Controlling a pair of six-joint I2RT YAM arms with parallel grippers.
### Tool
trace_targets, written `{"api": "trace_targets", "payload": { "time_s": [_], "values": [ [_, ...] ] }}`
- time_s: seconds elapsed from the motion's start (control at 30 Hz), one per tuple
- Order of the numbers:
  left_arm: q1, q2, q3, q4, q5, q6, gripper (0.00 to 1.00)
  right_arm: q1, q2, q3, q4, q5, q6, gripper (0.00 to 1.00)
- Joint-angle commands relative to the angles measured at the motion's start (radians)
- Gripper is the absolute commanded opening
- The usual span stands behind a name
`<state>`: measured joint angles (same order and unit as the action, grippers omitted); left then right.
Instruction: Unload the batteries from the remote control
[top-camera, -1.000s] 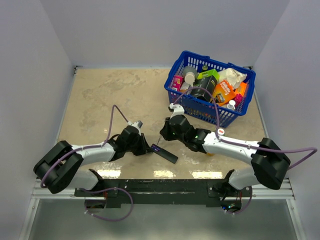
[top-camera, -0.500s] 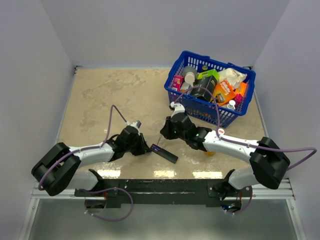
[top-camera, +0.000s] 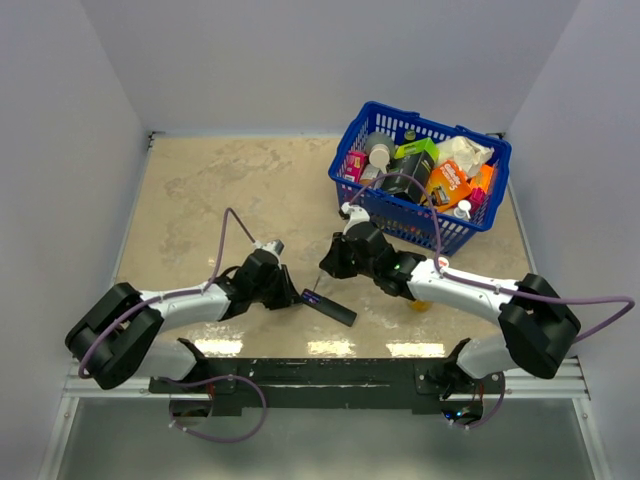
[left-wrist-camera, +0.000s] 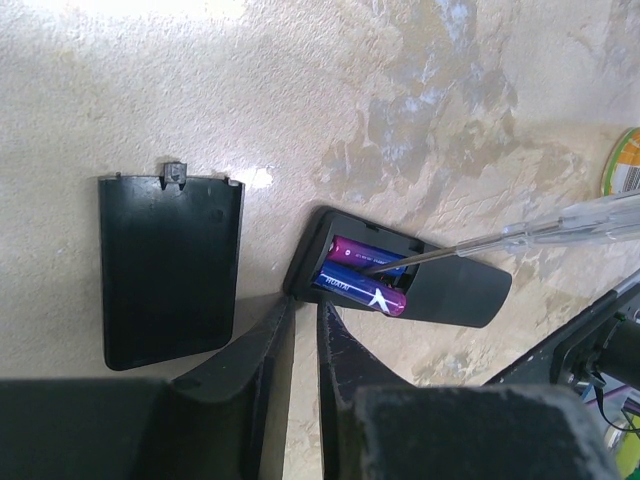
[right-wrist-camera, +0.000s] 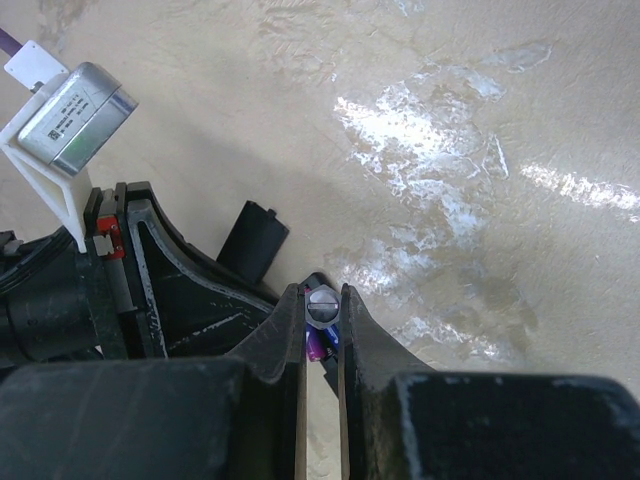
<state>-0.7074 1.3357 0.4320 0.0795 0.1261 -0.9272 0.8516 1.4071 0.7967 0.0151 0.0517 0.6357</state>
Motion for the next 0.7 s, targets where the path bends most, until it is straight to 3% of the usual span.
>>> {"api": "trace_targets", "payload": {
  "time_s": [0.0, 0.67],
  "values": [
    [-0.001, 0.029, 0.033, -0.009, -0.022, 0.024, 0.2, 0.003, -0.008, 0.004, -0.063, -0.061, -0.014, 0.0],
    [-0.001, 0.013, 0.051, -0.035, -0.036, 0.019, 0.21, -0.052, -0.045, 0.009, -0.058, -0.079, 0.016, 0.0]
  ]
}}
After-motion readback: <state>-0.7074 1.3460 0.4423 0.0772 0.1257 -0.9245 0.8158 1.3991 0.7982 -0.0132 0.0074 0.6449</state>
